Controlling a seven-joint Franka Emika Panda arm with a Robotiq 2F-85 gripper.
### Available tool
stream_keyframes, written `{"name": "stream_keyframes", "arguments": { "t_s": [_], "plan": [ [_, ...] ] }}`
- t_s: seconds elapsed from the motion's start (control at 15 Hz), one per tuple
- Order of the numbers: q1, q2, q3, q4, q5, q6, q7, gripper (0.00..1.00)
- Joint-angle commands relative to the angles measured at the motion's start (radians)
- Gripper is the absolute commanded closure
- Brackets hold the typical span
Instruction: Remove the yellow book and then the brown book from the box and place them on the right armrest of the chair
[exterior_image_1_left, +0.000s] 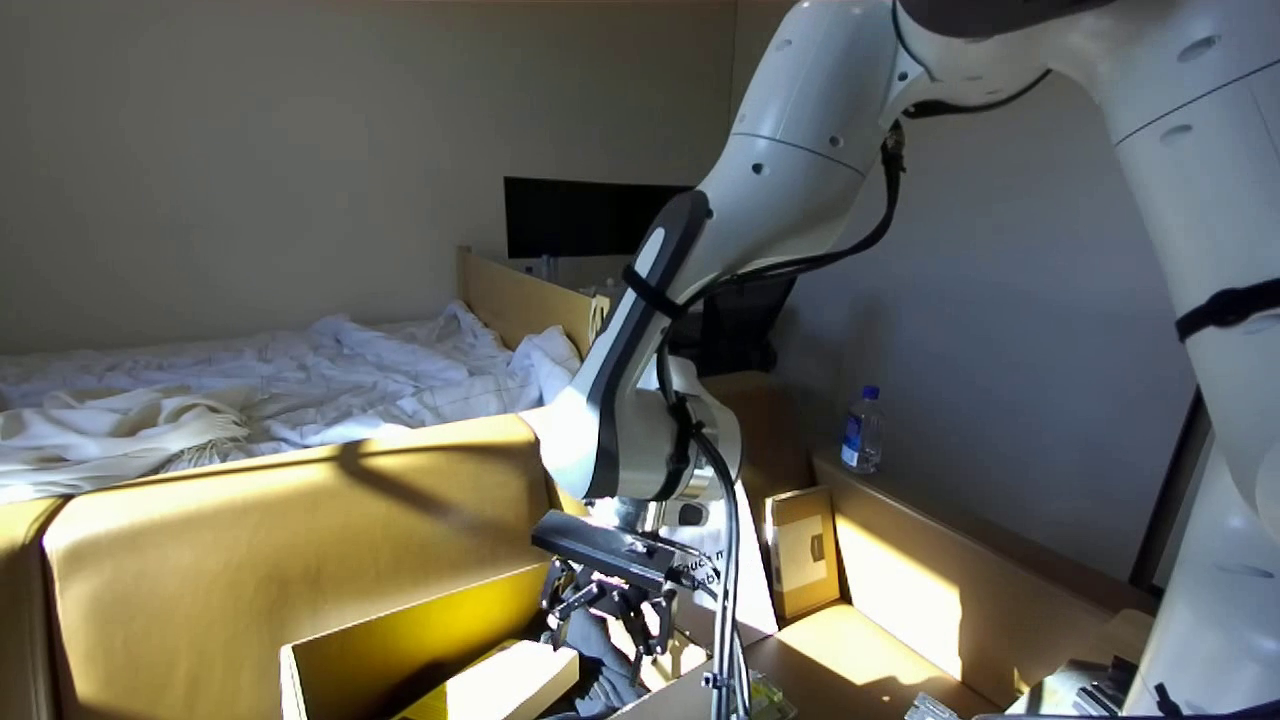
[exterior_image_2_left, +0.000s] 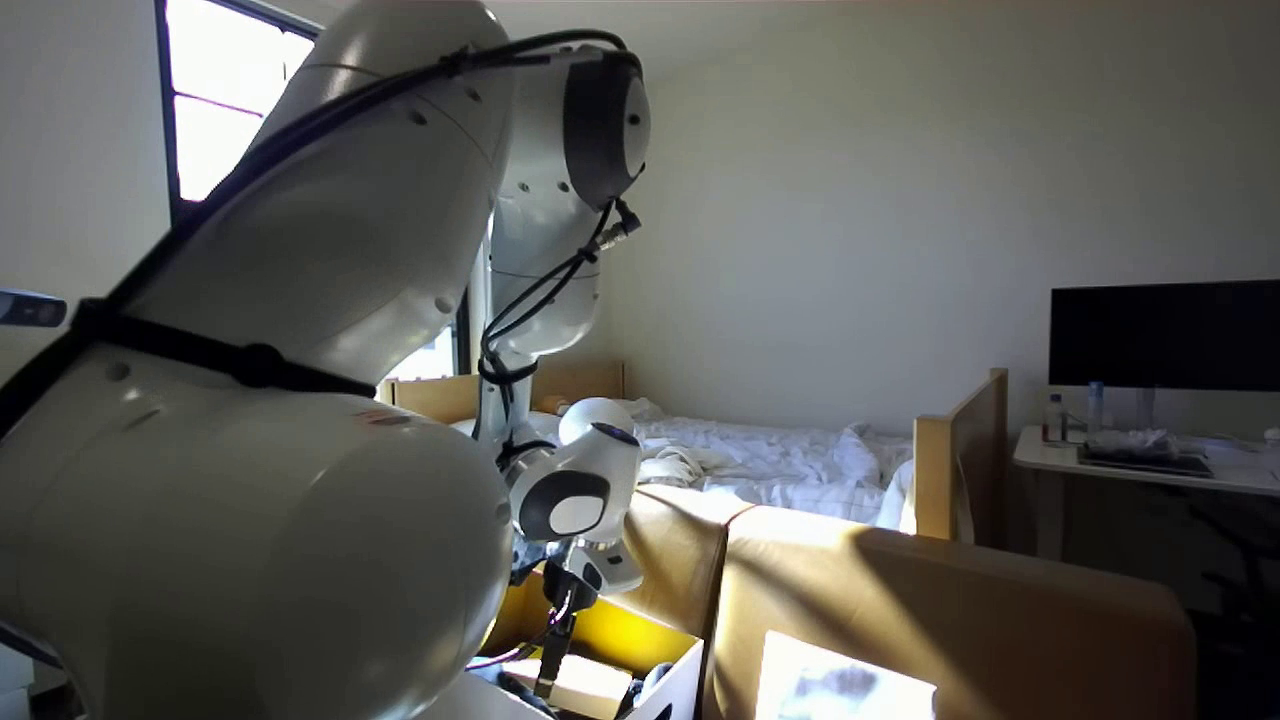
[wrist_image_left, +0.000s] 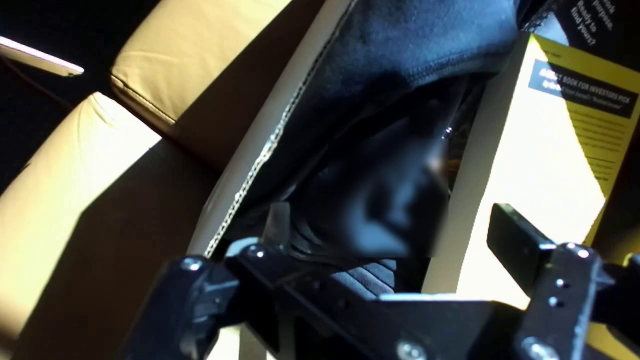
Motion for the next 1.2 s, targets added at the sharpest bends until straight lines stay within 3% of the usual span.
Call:
{"name": "stream_keyframes", "arguments": {
  "t_s": [0.0,0.2,0.33,0.6,0.8,1.13],
  "plan": [
    [0.074,0.13,-0.045,0.045,0.045,0.171,0.026,0.0],
    [0.175,0.158,-0.137,0.057,0.005,0.305,0.067,0.0],
    [0.201,0.18,-0.149,0.085,-0.001,0.32,0.058,0.0],
    [0.175,0.238,-0.102,0.172,0.008,0.275,0.045,0.0],
    [0.238,0.282,-0.166,0.212,-0.005,0.24,0.07,0.0],
    [0.179,0.238,-0.115,0.199,0.004,0.148,0.04,0.0]
  ]
}}
